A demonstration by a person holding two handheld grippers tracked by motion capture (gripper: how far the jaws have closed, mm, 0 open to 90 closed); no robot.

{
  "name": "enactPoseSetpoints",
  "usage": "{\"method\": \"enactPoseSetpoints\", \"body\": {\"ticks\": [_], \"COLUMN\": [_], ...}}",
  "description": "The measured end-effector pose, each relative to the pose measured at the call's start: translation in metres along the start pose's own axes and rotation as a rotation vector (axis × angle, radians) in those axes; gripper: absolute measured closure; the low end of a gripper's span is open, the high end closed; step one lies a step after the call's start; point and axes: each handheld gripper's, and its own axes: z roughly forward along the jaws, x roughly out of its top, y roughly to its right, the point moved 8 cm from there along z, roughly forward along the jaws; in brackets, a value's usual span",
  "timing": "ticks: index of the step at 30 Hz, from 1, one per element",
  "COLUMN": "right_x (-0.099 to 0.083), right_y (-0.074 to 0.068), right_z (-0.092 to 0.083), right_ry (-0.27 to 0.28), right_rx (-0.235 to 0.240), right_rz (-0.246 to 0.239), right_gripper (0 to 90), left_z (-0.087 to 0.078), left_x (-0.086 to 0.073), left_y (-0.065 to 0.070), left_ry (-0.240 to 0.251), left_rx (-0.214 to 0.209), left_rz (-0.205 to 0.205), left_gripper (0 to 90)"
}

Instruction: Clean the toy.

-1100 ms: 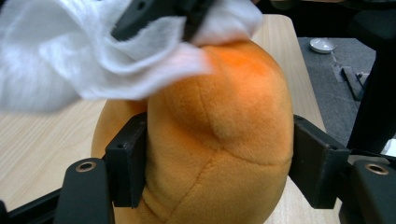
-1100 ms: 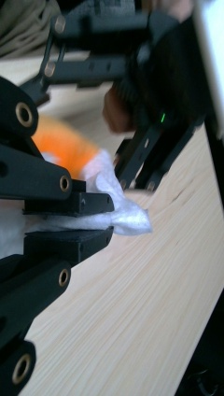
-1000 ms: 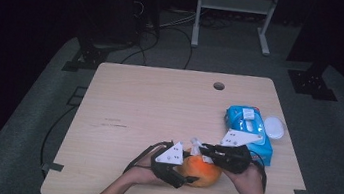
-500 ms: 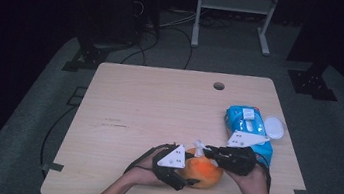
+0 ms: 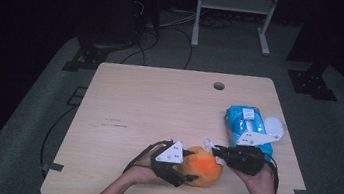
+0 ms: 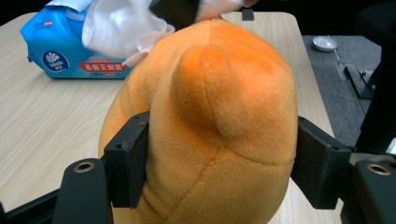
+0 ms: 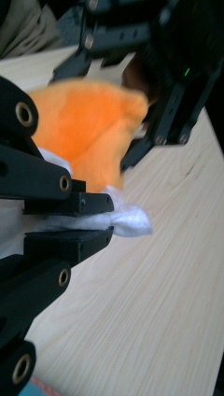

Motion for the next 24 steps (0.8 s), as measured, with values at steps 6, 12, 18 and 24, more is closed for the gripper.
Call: {"method": "enactPoseSetpoints", "body": {"ticks": [6,12,18,24], "right_x": [0.019,0.021,0.025,0.034], "right_y": [-0.025,-0.023,-0.036,-0.05], "right_z": [0.002,0.004,0.008,0.022], "right_ry": [0.049,0.04,0.065,0.041], "right_rx": [0.059,0.044,0.076,0.095], "right_rz": [-0.049,-0.062,-0.073,-0.126], "right_gripper": [81.7,81.7,81.7,81.8], "left_z": [0.0,-0.004,0.002,0.001], "left_x": [0.002,0.001,0.004,0.004], "left_y": [-0.01,-0.014,-0.016,-0.015], "left_ry": [0.017,0.025,0.036,0.027], "left_rx": [0.047,0.06,0.074,0.081], "left_rz": [-0.091,-0.131,-0.159,-0.144], "left_gripper": [29.5,29.4,27.3,27.8]}}
